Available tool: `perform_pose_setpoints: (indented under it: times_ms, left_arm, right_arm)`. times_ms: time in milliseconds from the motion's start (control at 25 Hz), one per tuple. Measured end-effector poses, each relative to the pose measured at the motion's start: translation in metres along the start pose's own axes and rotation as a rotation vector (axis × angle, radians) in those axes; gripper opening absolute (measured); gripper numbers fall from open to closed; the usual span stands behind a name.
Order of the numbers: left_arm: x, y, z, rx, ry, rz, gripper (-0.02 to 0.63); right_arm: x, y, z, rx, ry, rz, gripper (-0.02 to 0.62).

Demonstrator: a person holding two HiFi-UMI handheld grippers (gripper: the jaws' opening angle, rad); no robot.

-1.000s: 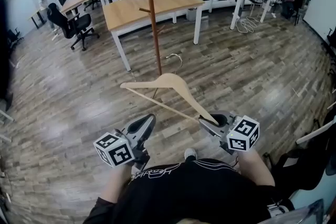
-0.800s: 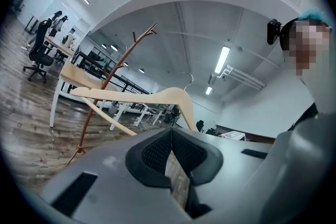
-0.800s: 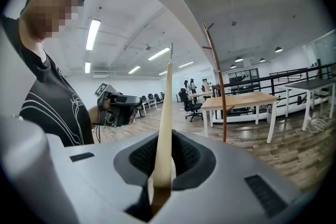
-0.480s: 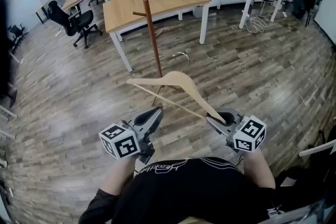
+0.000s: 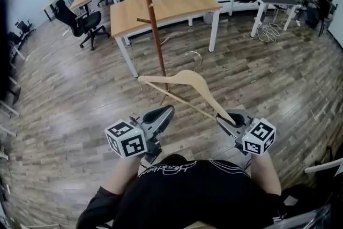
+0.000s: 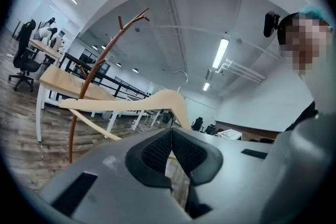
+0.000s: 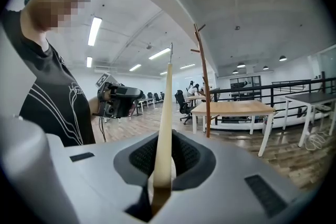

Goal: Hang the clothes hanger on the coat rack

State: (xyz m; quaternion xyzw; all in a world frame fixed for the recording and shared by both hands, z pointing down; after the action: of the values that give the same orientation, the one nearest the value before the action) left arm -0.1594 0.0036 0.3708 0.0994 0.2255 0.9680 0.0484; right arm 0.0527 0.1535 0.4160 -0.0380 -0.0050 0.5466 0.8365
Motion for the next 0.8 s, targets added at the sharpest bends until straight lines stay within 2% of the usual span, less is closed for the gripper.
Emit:
perform_pose_setpoints:
  times_ms: [240, 480, 640, 800]
  left_arm:
    - [-0.022, 0.050, -0.007, 0.034, -0.016, -0.038, 0.008]
    - [-0.077, 0.109, -0.023, 0.055, -0.013, -0.049, 0.008]
    - [-0.107, 0.157, -0.036, 0.055, -0.024, -0.066, 0.008]
    - [-0.123, 0.209, -0.056, 0.073, -0.055, -0.125, 0.008]
  right_arm:
    - [-0.026, -0.034, 0.005, -0.012, 0.022, -0.001, 0.066]
    - [-0.064, -0.100, 0.004, -0.021, 0.046, -0.007, 0.066]
    - [-0.107, -0.148, 0.003, -0.021, 0.042, -0.052, 0.066]
    - [-0.156, -0.191, -0.002, -0.012, 0.054, -0.112, 0.066]
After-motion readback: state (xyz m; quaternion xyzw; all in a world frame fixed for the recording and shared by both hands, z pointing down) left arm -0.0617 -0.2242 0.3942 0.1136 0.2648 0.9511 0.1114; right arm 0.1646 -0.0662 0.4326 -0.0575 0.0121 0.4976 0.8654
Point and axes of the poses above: the fingertips, and each gripper's own axes: x backward along the fingers, y to its left, z out of its underside, the point moved 7 cm from there along x, backward along the fingers, and after that the axes turned 14 degrees about -y, right-handed, at the moved point
